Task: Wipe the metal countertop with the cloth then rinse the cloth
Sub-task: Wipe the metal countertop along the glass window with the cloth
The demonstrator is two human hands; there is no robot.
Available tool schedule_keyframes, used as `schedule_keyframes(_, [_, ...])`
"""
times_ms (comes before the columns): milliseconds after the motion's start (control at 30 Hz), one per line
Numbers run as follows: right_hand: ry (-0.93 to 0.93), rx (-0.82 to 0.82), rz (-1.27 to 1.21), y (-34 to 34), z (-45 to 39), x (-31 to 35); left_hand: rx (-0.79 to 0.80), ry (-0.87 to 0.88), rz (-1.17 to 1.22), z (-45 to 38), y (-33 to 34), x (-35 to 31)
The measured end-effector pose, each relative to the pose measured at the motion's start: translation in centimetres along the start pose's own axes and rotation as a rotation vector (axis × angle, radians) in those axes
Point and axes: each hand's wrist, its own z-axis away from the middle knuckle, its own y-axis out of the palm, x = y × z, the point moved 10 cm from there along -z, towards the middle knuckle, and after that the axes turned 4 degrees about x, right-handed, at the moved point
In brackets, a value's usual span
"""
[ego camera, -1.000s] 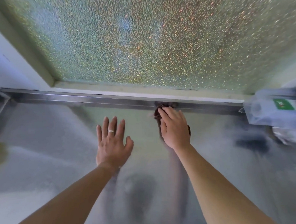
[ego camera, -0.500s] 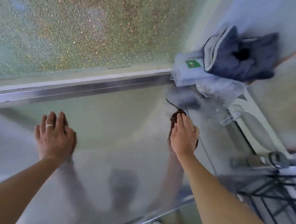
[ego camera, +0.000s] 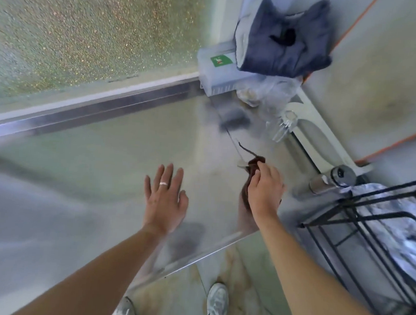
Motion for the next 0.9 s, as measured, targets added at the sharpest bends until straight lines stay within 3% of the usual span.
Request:
schedule_keyframes(100, [0.027, -0.008, -0.047, -0.3, -0.4, -0.9, 0.003, -0.01, -0.049, -0.1, 1.0, -0.7])
schedule_keyframes(267, [-0.133, 0.037, -0.093, 1.9, 1.4, 3.2, -0.027, -0.003, -0.076, -0.3, 1.6, -0.4])
schedule_keyframes(433, [-0.413, 0.23, -0.268, 2.8, 6.8, 7.7, 0.016, 0.008, -0.03, 0.3, 0.6, -0.7])
schedule_keyframes(533, [-0.423, 0.441, -0.274, 3.1, 11.5, 8.4, 0.128, 0.042, 0.002, 2.8, 0.3, -1.1])
schedule_keyframes(633, [-0.321, 0.766, -0.256, 3.6, 16.5, 7.6, 0.244, 0.136, -0.022, 6.7, -0.1, -1.7])
schedule_keyframes(700, [-0.159, 0.913, -0.304, 2.6, 19.8, 5.8, 0.293, 0.183, -0.026, 8.7, -1.0, -2.5])
schedule_keyframes(767, [0.049, 0.843, -0.317, 0.2, 22.0, 2.8, 0.331, 0.195, -0.01, 10.0, -2.4, -3.8])
schedule_keyframes(900, [0.393, 0.518, -0.309, -6.4, 26.4, -3.2, 0.438, 0.368, -0.028, 13.0, -4.2, -9.6])
